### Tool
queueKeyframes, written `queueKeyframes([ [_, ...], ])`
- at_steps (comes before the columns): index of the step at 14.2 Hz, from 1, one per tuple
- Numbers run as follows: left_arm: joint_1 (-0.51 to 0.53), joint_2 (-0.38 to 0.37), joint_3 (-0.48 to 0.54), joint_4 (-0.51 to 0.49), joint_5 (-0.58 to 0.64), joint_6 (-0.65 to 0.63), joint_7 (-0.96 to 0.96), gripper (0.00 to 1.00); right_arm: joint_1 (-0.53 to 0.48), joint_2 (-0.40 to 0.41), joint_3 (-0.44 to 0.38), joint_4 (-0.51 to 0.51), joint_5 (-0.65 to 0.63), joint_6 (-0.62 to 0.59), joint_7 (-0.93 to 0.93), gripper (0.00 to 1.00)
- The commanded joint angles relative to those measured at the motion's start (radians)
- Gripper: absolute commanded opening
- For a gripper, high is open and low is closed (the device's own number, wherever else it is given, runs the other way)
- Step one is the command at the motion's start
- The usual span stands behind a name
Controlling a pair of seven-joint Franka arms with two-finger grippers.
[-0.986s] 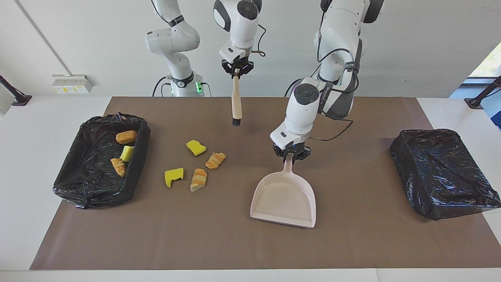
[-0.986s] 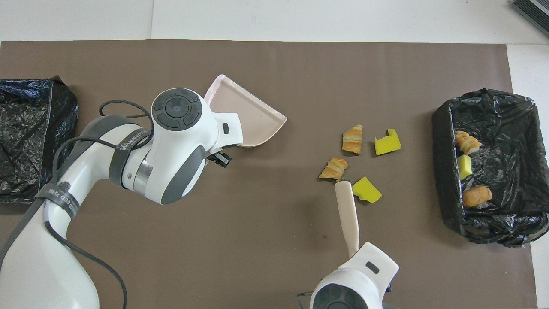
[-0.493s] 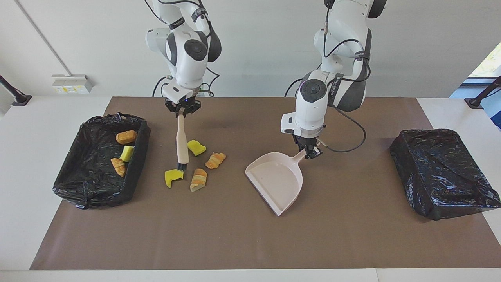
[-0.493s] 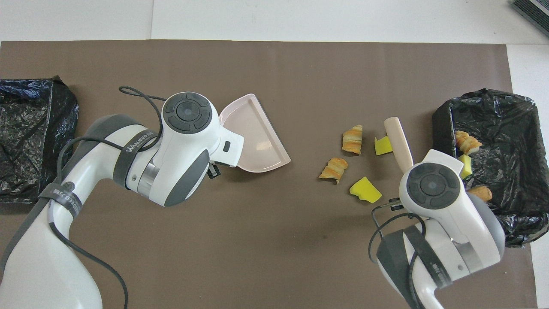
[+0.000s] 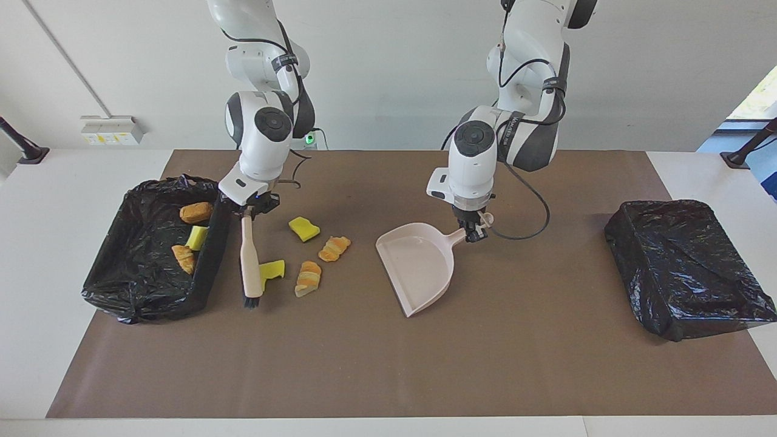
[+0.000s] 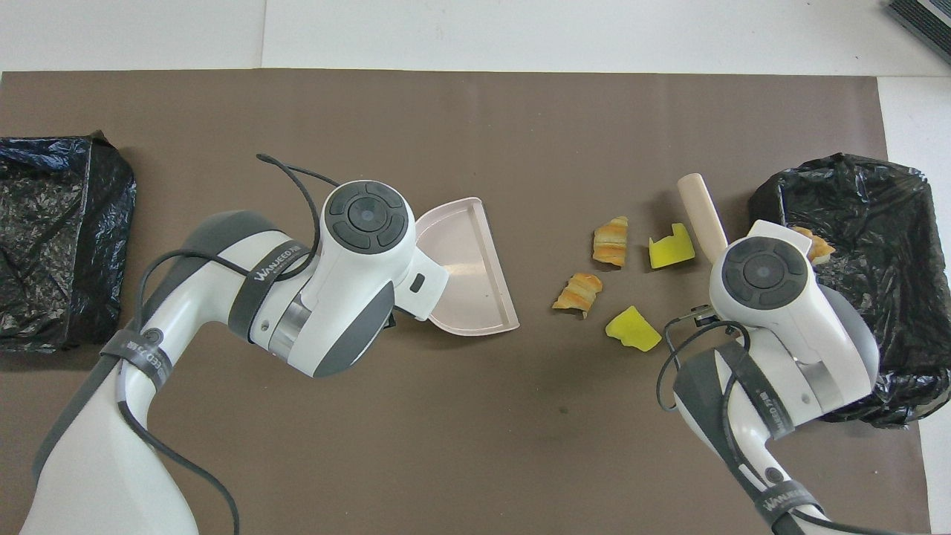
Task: Sweep and dump trash in bin
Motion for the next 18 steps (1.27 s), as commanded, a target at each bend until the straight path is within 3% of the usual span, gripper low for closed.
queueKeyframes([
  [1, -0.031, -0.058, 0.011, -0.066, 0.014, -0.006, 0.017, 0.0, -0.005, 0.029, -0.011, 0.002, -0.015, 0.027, -0.012, 0.0],
  [4, -0.034, -0.064, 0.011, -0.082, 0.014, 0.012, 0.014, 0.0, 0.002, 0.045, -0.011, -0.001, 0.047, 0.017, 0.006, 0.0],
  [10, -0.041, -0.08, 0.011, -0.103, 0.012, 0.014, 0.003, 0.0, 0.058, 0.083, -0.003, -0.018, 0.319, -0.012, 0.006, 0.0],
  [18, -0.03, -0.1, 0.011, -0.155, 0.012, 0.067, -0.032, 0.0, 0.061, 0.082, 0.182, -0.016, 0.574, -0.028, -0.009, 0.0],
])
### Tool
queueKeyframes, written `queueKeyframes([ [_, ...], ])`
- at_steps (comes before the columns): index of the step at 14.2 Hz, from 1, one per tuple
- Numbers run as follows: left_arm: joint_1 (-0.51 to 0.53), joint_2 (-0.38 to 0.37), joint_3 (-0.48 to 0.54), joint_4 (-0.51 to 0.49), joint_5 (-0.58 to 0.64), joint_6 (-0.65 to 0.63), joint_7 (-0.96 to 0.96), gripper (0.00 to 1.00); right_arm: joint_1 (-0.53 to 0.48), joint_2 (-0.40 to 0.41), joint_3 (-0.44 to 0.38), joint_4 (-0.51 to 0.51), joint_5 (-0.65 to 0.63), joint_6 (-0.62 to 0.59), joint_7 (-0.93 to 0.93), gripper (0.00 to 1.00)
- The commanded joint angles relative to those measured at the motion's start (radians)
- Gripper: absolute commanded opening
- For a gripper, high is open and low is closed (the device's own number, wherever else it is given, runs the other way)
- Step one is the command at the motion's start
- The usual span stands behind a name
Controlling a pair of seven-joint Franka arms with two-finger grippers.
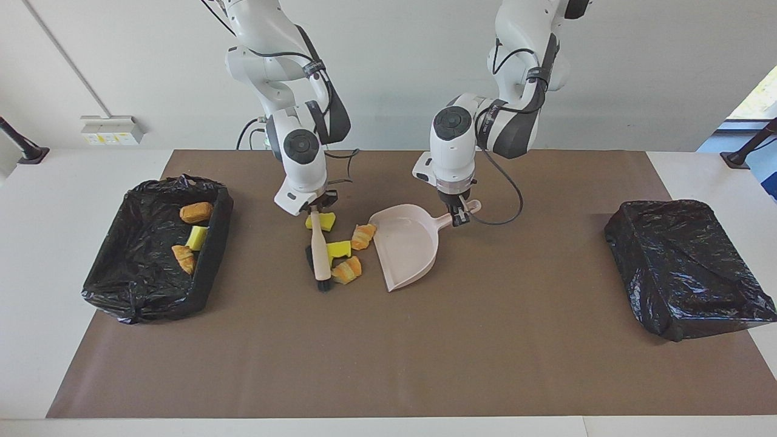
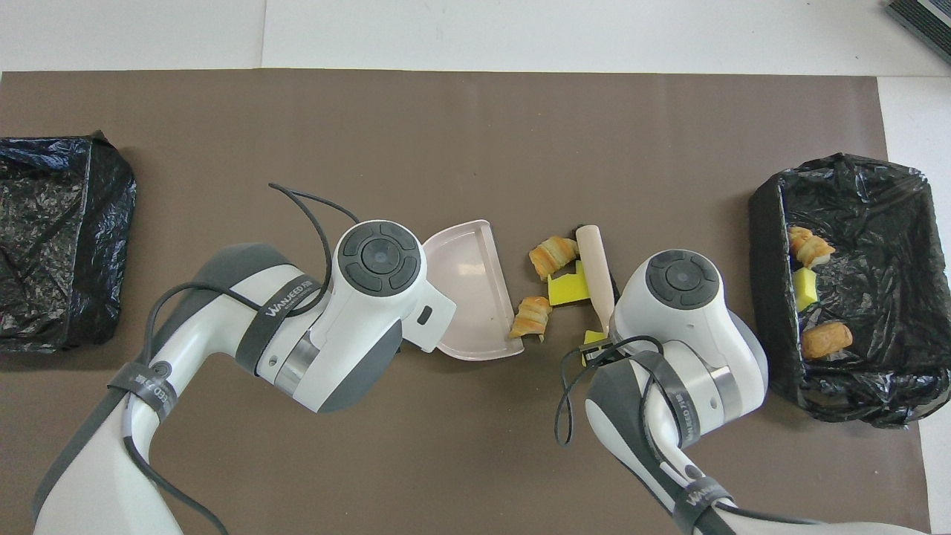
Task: Sweep and dump trash in bin
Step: 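Sweep the remaining pieces with the right gripper into the dustpan held by the left gripper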
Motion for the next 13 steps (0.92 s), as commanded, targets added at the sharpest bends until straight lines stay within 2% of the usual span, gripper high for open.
queueKeyframes([
  [1, -0.003, -0.034, 0.009, -0.047, 0.012, 0.029, -0.016, 0.0, -0.009, 0.007, 0.043, 0.002, 0.131, 0.0, -0.013, 0.0],
  [4, 0.0, -0.034, 0.009, -0.047, 0.012, 0.038, -0.016, 0.0, -0.007, 0.009, 0.086, 0.012, 0.312, 0.022, -0.013, 0.0],
  [7, 0.003, -0.034, 0.009, -0.052, 0.012, 0.038, -0.015, 0.0, -0.007, 0.012, 0.102, 0.031, 0.42, 0.032, -0.017, 0.0],
  [9, 0.011, -0.036, 0.009, -0.06, 0.012, 0.038, -0.007, 0.0, -0.007, -0.01, 0.113, 0.064, 0.431, 0.003, -0.001, 0.0],
  [11, 0.013, -0.04, 0.009, -0.064, 0.012, 0.035, -0.004, 0.0, -0.007, -0.06, 0.106, 0.081, 0.417, -0.075, 0.008, 0.0],
  [13, 0.013, -0.043, 0.009, -0.067, 0.012, 0.022, 0.014, 0.0, -0.018, -0.15, 0.094, 0.068, 0.356, -0.147, 0.016, 0.0],
])
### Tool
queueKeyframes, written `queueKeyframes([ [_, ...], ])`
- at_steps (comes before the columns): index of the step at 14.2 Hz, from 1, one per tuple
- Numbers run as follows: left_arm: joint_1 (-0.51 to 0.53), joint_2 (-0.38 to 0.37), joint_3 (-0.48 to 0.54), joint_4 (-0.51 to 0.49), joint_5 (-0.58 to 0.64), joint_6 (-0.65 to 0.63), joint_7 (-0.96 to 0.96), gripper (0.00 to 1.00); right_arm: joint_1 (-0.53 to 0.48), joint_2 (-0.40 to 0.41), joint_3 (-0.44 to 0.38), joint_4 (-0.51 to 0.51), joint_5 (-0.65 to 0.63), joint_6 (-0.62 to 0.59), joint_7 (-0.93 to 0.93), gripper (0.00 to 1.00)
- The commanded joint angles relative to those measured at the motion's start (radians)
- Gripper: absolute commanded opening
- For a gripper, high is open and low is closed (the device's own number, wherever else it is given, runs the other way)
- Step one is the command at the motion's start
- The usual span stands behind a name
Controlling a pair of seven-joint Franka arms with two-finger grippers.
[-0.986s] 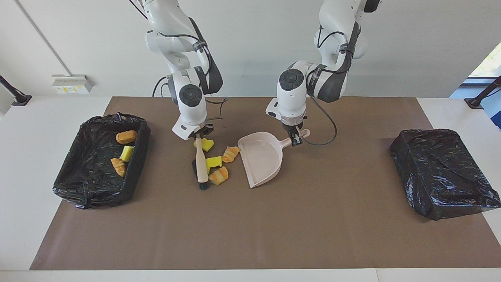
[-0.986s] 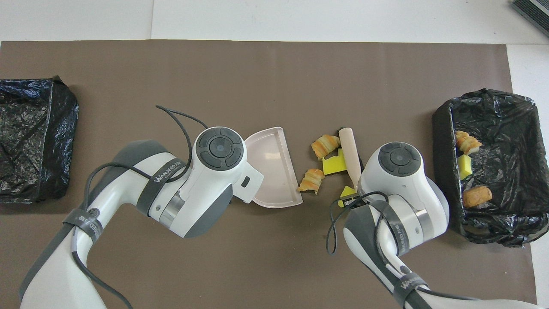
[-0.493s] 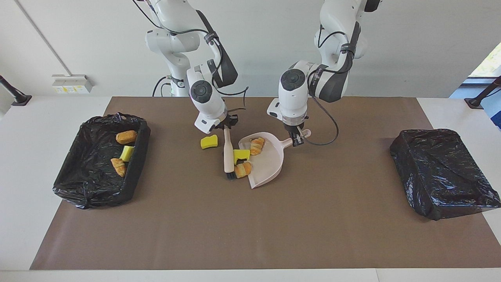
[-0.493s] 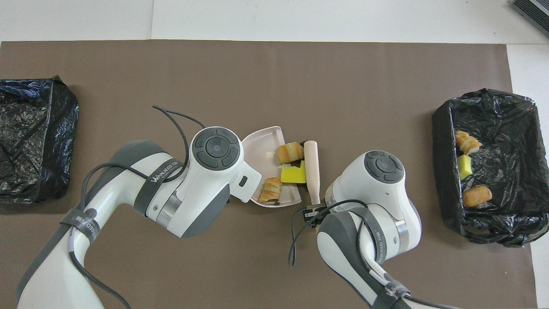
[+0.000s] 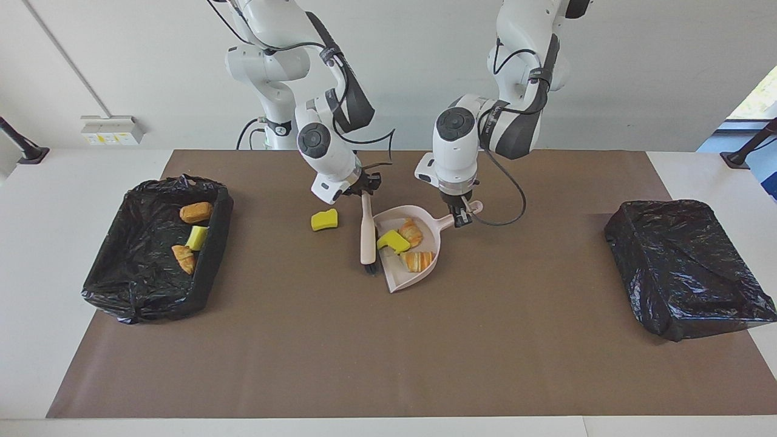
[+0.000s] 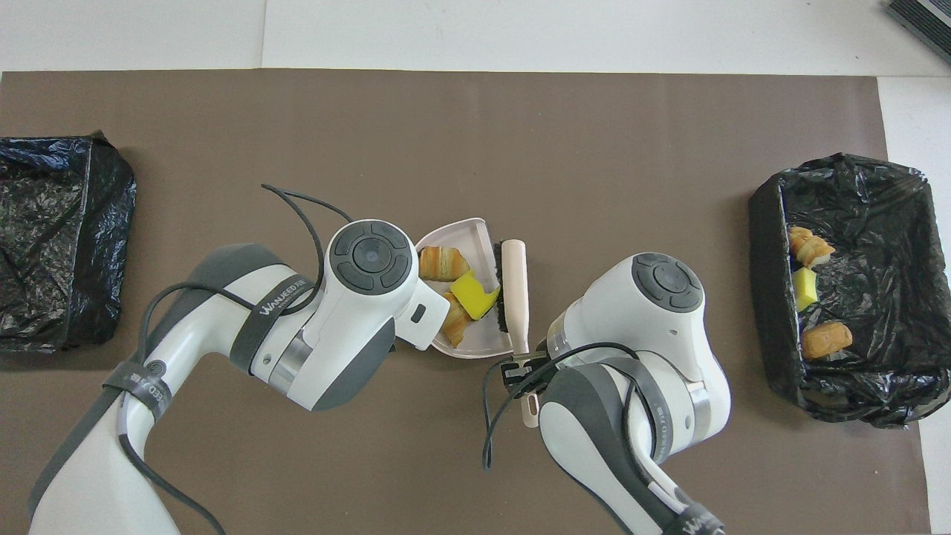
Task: Sweep and dump trash in bin
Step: 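Sweep the remaining pieces with the right gripper into the dustpan held by the left gripper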
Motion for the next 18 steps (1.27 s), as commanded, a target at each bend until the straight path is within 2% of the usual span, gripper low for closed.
queueKeyframes([
  [1, 0.007, -0.04, 0.001, -0.051, 0.012, 0.007, 0.027, 0.0, -0.019, -0.128, -0.019, -0.013, -0.11, -0.125, 0.028, 0.0],
  [3, 0.007, -0.042, 0.001, -0.051, 0.012, 0.004, 0.029, 0.0, -0.019, -0.191, -0.026, -0.019, -0.242, -0.21, 0.089, 0.0],
  [5, 0.001, -0.048, 0.001, -0.052, 0.012, -0.013, 0.029, 0.0, -0.017, -0.235, -0.026, -0.031, -0.288, -0.273, 0.094, 0.0],
  [10, -0.05, -0.088, 0.002, -0.101, 0.013, -0.021, 0.018, 0.0, -0.034, -0.444, -0.055, -0.319, -0.356, -0.278, 0.093, 0.0],
  [12, -0.062, -0.091, 0.001, -0.11, 0.015, -0.018, 0.013, 0.0, -0.035, -0.465, -0.098, -0.375, -0.357, -0.276, 0.088, 0.0],
  [14, -0.085, -0.108, 0.001, -0.136, 0.013, -0.012, 0.012, 0.0, -0.035, -0.479, -0.103, -0.417, -0.356, -0.256, 0.09, 0.0],
  [16, -0.101, -0.134, 0.001, -0.178, 0.013, -0.007, 0.012, 0.0, -0.035, -0.473, -0.102, -0.492, -0.348, -0.153, 0.096, 0.0],
  [18, -0.102, -0.145, 0.001, -0.193, 0.013, 0.002, 0.007, 0.0, -0.035, -0.447, -0.102, -0.513, -0.301, -0.108, 0.103, 0.0],
])
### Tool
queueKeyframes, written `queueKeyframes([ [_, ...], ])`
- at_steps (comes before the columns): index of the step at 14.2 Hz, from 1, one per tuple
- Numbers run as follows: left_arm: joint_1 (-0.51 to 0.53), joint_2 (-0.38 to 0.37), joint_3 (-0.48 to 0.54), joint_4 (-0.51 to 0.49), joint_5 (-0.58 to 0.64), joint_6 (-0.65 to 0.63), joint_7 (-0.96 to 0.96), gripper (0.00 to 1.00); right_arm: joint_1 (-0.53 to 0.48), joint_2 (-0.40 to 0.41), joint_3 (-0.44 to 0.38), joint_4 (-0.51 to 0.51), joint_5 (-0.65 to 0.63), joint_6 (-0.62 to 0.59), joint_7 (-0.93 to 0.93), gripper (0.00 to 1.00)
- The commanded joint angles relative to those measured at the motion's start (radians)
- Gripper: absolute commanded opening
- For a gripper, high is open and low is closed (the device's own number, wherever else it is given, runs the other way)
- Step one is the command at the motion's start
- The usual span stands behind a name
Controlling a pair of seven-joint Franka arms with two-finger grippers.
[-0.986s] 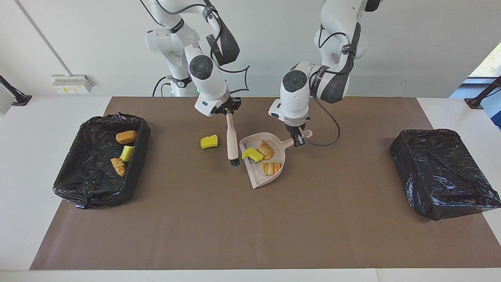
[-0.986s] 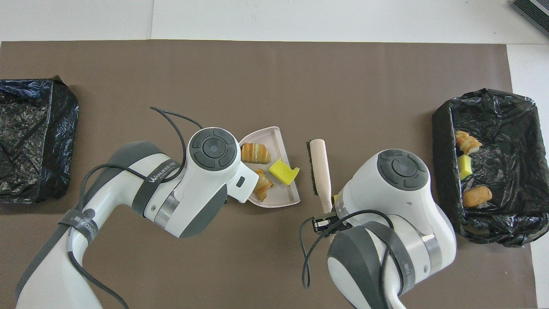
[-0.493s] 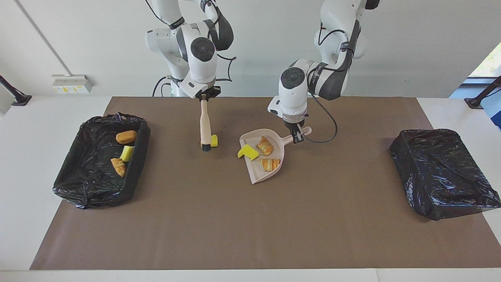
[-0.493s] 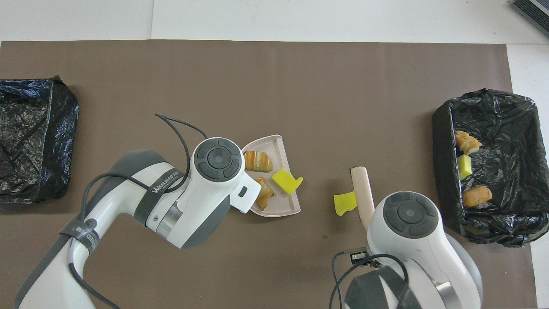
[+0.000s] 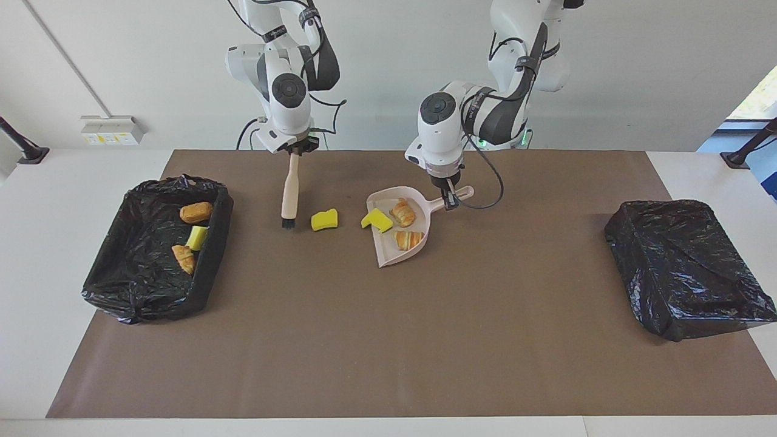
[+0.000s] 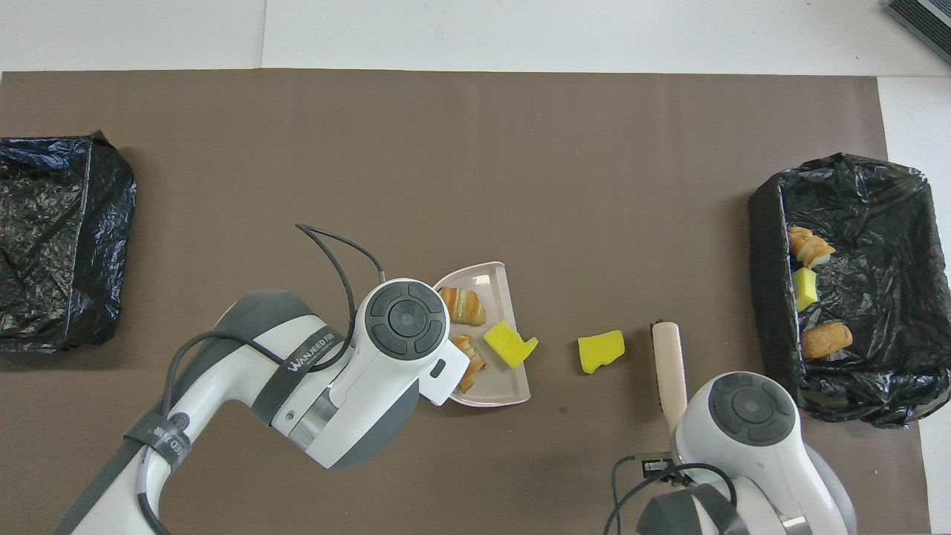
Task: Sweep and dump trash in bin
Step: 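Sweep the remaining pieces with the right gripper into the dustpan held by the left gripper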
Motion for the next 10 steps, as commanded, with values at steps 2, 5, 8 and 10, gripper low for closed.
queueKeyframes([
  [2, -0.011, -0.042, 0.013, -0.062, 0.013, 0.042, -0.024, 0.0, -0.008, 0.048, 0.011, -0.032, 0.146, 0.103, 0.002, 0.0],
  [5, -0.01, -0.042, 0.013, -0.064, 0.013, 0.038, -0.033, 0.0, 0.005, 0.154, 0.018, -0.009, 0.211, 0.23, -0.005, 0.0],
  [8, -0.003, -0.043, 0.013, -0.067, 0.013, 0.04, -0.033, 0.0, 0.018, 0.224, 0.043, 0.04, 0.336, 0.272, -0.008, 0.0],
  [10, 0.01, -0.045, 0.013, -0.079, 0.013, 0.049, -0.035, 0.0, 0.021, 0.255, 0.101, 0.082, 0.404, 0.31, -0.008, 0.0],
])
